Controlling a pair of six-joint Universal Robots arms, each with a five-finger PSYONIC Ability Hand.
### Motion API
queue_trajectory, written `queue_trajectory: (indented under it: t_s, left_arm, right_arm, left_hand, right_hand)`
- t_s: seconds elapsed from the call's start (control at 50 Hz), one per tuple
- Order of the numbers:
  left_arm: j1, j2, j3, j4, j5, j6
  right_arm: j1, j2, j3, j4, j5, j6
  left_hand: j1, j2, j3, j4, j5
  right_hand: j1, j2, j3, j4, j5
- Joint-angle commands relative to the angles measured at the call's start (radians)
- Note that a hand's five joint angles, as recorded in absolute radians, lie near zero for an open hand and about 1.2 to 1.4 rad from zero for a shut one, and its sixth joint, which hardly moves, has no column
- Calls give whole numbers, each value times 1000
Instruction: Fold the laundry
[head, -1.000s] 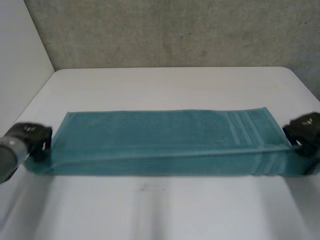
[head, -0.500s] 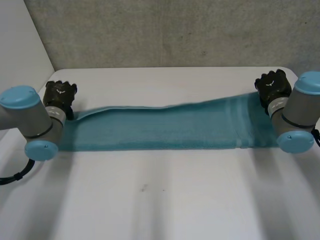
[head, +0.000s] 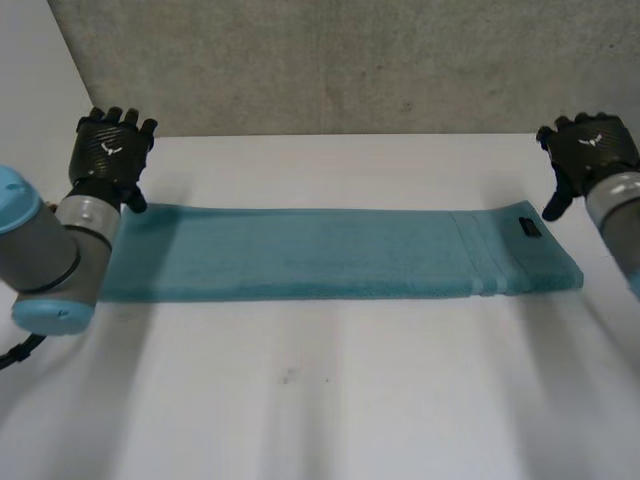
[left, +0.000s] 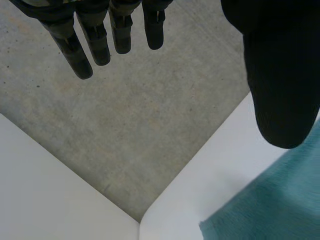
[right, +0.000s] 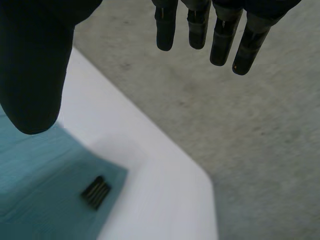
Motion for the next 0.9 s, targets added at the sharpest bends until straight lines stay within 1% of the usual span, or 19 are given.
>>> queue_trajectory:
  t_s: [0.02, 0.04, 0.06, 0.1, 0.12, 0.16, 0.26, 0.42, 0.48, 0.52, 0.58, 0.62, 0.7, 0.72, 0.74, 0.78, 0.8, 0.84, 0.9]
  left_arm:
    - [4, 124, -183, -8, 1, -60]
    - [4, 147, -209, -23, 2, -96]
    - [4, 147, -210, -23, 2, -97]
    - [7, 182, -242, -90, 2, -193]
    - [7, 182, -242, -91, 2, -193]
    - [10, 193, -242, -176, 1, -294]
    - [18, 192, -239, -261, 2, -382]
    - [33, 182, -240, -258, 1, -385]
    - [35, 181, -242, -256, 1, -385]
    - [37, 181, -242, -255, 1, -385]
    - [37, 181, -245, -255, 1, -387]
    - [37, 181, -245, -255, 1, -387]
    - [37, 181, -245, -255, 1, -387]
    - [37, 181, -245, -255, 1, -387]
    - [37, 181, -245, -253, 1, -387]
    - [37, 179, -239, -252, 1, -387]
    - [37, 175, -230, -247, 2, -385]
    - [37, 166, -214, -238, 2, -382]
    - [37, 114, -162, -223, 2, -379]
  right_arm:
    - [-109, -29, 96, 180, -176, -14]
    - [-109, -29, 96, 180, -176, -14]
    - [-130, -26, 107, 206, -199, -16]
    - [-155, -22, 118, 215, -216, -16]
    - [-179, -13, 125, 209, -234, -17]
    - [-195, 14, 127, 188, -254, -19]
    - [-212, 104, 124, 96, -286, -22]
    - [-215, 181, 107, 53, -286, -23]
    - [-212, 216, 93, 44, -283, -25]
    - [-213, 239, 78, 16, -274, -26]
    - [-213, 241, 75, 7, -267, -28]
    - [-218, 241, 67, -4, -254, -28]
    - [-230, 241, 62, -27, -214, -33]
    - [-236, 236, 64, -44, -179, -36]
    - [-236, 236, 64, -44, -179, -36]
    - [-258, 216, 65, -70, -106, -43]
    - [-258, 216, 65, -70, -105, -43]
    - [-308, 186, 61, -52, -64, -78]
    - [-370, 164, 58, -47, -58, -135]
  left_hand:
    - [-36, -34, -43, -32, -49]
    - [-36, -34, -43, -32, -49]
    - [-36, -34, -43, -32, -49]
    - [-36, -34, -43, -32, -49]
    - [-36, -34, -43, -32, -49]
    - [-36, -34, -43, -32, -49]
    - [-36, -34, -43, -32, -49]
    - [-36, -34, -43, -32, -49]
    - [-36, -34, -43, -32, -49]
    - [-36, -34, -43, -32, -49]
    - [-36, -34, -43, -32, -49]
    - [-36, -34, -43, -32, -49]
    - [-36, -34, -43, -32, -49]
    - [-36, -34, -43, -32, -49]
    - [-36, -34, -43, -32, -49]
    - [-36, -34, -43, -32, -49]
    - [-36, -34, -43, -32, -49]
    - [-36, -34, -43, -32, -49]
    - [-36, -34, -43, -32, -49]
  right_hand:
    - [136, 121, 129, 113, 104]
    - [137, 122, 129, 114, 105]
    - [238, 223, 231, 215, 207]
    - [295, 280, 288, 272, 264]
    - [345, 330, 337, 322, 313]
    - [401, 386, 393, 378, 369]
    - [477, 462, 470, 454, 446]
    - [501, 486, 493, 478, 469]
    - [571, 556, 564, 548, 540]
    - [775, 760, 768, 752, 744]
    - [865, 850, 857, 842, 833]
    - [1183, 1168, 1175, 1159, 1151]
    - [1184, 1169, 1176, 1161, 1152]
    - [1184, 1169, 1176, 1161, 1152]
    - [1184, 1169, 1176, 1161, 1152]
    - [1184, 1169, 1176, 1161, 1152]
    - [1184, 1169, 1176, 1161, 1152]
    - [1184, 1169, 1176, 1161, 1152]
    - [1184, 1169, 1176, 1161, 1152]
